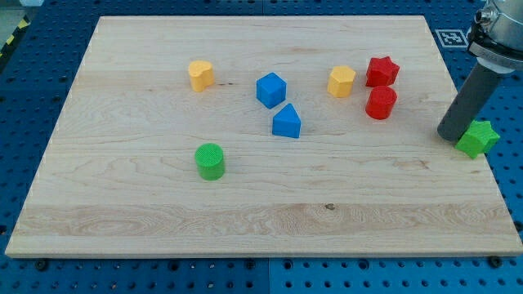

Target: Push the yellow hexagon into the red blocks

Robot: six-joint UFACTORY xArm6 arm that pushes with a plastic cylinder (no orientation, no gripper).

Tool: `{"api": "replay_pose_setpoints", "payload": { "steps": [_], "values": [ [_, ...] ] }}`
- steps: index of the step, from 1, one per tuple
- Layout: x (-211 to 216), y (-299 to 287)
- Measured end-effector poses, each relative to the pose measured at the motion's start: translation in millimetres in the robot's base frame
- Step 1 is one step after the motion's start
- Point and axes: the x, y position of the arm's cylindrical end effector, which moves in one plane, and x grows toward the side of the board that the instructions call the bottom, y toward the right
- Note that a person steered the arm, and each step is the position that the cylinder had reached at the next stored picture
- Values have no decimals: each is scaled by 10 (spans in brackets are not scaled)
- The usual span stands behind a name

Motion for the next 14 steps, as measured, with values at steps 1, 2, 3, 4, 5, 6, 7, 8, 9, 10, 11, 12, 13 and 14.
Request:
{"api": "replay_pose_setpoints", "payload": {
  "steps": [1,2,3,4,5,6,7,8,9,10,11,12,13,14],
  "values": [
    [0,0],
    [-19,-279],
    [-29,-543],
    [-56,-549],
    [-281,-716],
    [-281,-721],
    [-277,-753],
    [-277,-764],
    [-298,-764],
    [-306,-764],
    [-375,-765],
    [-380,-765],
    [-403,-765],
    [-238,-765]
  ]
}}
